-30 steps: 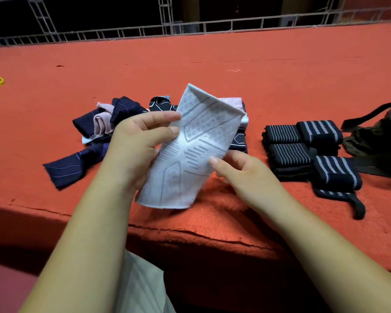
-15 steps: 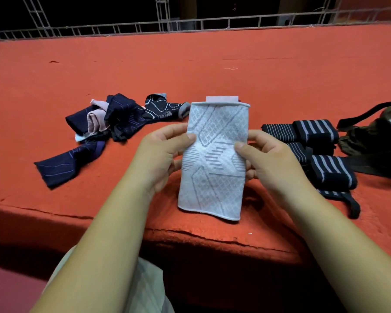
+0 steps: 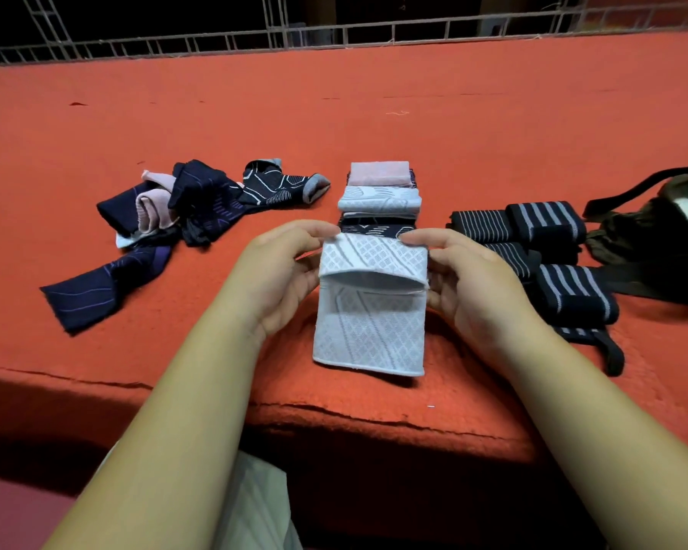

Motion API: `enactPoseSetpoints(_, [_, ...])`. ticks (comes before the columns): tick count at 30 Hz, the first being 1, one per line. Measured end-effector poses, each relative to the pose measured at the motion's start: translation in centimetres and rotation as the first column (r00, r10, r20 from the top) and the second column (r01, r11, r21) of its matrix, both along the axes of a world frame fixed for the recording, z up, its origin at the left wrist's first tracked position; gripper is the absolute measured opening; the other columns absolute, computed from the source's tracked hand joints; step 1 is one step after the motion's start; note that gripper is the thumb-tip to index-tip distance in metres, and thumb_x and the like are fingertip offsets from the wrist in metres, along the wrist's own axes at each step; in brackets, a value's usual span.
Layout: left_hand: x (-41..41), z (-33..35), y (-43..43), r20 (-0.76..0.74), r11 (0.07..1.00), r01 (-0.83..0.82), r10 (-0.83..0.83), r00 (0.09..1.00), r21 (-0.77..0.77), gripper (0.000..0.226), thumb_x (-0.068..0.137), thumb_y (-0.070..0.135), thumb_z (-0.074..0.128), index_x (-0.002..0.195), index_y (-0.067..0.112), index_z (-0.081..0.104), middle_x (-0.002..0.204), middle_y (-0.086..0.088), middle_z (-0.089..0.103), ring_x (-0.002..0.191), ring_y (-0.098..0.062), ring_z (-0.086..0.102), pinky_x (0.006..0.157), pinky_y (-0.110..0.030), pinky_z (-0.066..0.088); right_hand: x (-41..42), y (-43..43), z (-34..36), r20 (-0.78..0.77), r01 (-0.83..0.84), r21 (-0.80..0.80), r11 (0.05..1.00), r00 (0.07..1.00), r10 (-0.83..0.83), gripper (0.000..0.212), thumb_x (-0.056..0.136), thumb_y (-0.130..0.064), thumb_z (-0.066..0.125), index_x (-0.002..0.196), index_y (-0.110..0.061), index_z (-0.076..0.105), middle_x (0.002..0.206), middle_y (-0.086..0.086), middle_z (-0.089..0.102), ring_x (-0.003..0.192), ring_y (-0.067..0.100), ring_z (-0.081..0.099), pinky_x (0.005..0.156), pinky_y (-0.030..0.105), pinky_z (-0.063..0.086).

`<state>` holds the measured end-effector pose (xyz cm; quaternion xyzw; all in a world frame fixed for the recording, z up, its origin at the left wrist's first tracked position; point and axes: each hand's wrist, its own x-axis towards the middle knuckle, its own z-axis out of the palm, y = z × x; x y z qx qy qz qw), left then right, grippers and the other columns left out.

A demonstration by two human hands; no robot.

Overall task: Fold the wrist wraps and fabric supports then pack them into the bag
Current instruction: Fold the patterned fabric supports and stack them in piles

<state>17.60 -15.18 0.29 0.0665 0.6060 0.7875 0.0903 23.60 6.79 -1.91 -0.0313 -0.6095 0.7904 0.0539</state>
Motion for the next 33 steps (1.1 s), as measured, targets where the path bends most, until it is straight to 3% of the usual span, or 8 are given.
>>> enactPoseSetpoints(4, [0.4,0.1,0.0,-0.008,1.000,0.012,-0.012,1.000,-0.006,0.025,0.100,-0.002,0.052,0.098,0.005,0.076,0.092,-0.009,0.075,0.078,-0.015,0.068,0.065,-0.021,0.057,-0.2,0.4,-0.5,-0.031,-0.045,0.030,0.999,0.998,0.046,0.027,0.097,-0.025,0.057,0.110,-0.020,0.080,0.113,0.017,0.077,0.096,0.029,0.069,0.087,0.048,0.057])
enactPoseSetpoints(8, [0.3,-0.5,-0.4,-0.019,0.997,0.071,-0.071,0.997,-0.003,0.029,0.096,-0.004,0.069,0.122,0.008,0.073,0.107,-0.018,0.074,0.086,-0.021,0.074,0.073,-0.028,0.062,0.0,0.4,-1.0,-0.080,-0.071,0.187,0.980,0.993,0.087,0.032,0.087,-0.032,0.079,0.119,-0.030,0.075,0.120,0.017,0.072,0.105,0.026,0.066,0.097,0.065,0.054])
enactPoseSetpoints(10, [0.3,-0.8,-0.3,-0.027,0.998,0.035,-0.037,0.999,-0.044,0.038,0.093,-0.008,0.071,0.128,0.008,0.070,0.108,-0.018,0.076,0.086,-0.022,0.077,0.075,-0.028,0.062,0.2,0.1,-1.0,-0.096,-0.066,0.192,0.979,0.992,0.086,0.039,0.084,-0.030,0.083,0.122,-0.032,0.072,0.115,0.004,0.074,0.103,0.023,0.068,0.079,0.044,0.060])
enactPoseSetpoints(12, [0.3,-0.8,-0.2,-0.037,0.996,0.003,-0.006,0.999,-0.087,0.040,0.093,-0.008,0.072,0.130,0.006,0.068,0.105,-0.014,0.079,0.086,-0.021,0.078,0.075,-0.027,0.062,0.3,0.0,-1.1,-0.114,-0.052,0.255,0.966,0.990,0.084,0.045,0.088,-0.023,0.085,0.129,-0.032,0.068,0.121,0.000,0.074,0.108,0.022,0.073,0.085,0.032,0.060])
enactPoseSetpoints(19, [0.0,-0.7,-0.3,-0.047,0.992,-0.010,0.004,0.999,-0.127,0.036,0.095,-0.003,0.072,0.129,0.007,0.066,0.113,-0.011,0.080,0.094,-0.023,0.078,0.081,-0.034,0.065,-0.1,-0.2,-1.5,-0.164,0.004,0.354,0.935,0.985,0.058,0.061,0.093,0.001,0.078,0.143,-0.026,0.054,0.128,0.001,0.072,0.113,0.026,0.075,0.096,0.035,0.062])
enactPoseSetpoints(22, [0.3,-0.9,-0.5,-0.014,0.978,0.108,-0.112,0.994,-0.180,0.033,0.097,0.006,0.073,0.129,0.007,0.068,0.118,-0.012,0.079,0.109,-0.031,0.077,0.093,-0.046,0.062,-0.2,-0.2,-1.8,-0.183,0.054,0.390,0.919,0.983,0.020,0.063,0.094,0.000,0.078,0.145,-0.026,0.051,0.128,0.001,0.072,0.113,0.019,0.075,0.099,0.040,0.061])
enactPoseSetpoints(25, [0.9,-1.0,-0.8,-0.040,0.919,0.207,-0.234,0.971,-0.335,0.031,0.096,0.010,0.074,0.127,0.013,0.073,0.117,-0.008,0.080,0.110,-0.029,0.077,0.086,-0.040,0.062,-0.2,-0.4,-2.1,-0.189,0.088,0.386,0.918,0.982,-0.014,0.061,0.093,-0.003,0.079,0.141,-0.028,0.052,0.126,0.001,0.074,0.114,0.018,0.075,0.101,0.046,0.060])
enactPoseSetpoints(33, [0.6,-0.7,-0.6,-0.141,0.968,0.118,-0.152,0.978,-0.223,0.032,0.097,0.002,0.072,0.129,0.004,0.069,0.118,-0.014,0.079,0.107,-0.033,0.077,0.089,-0.042,0.064,0.8,-0.1,-0.6,-0.075,-0.031,0.431,0.902,0.995,0.069,0.015,0.103,-0.025,0.071,0.115,-0.020,0.079,0.107,-0.006,0.083,0.099,0.013,0.079,0.088,0.029,0.062])
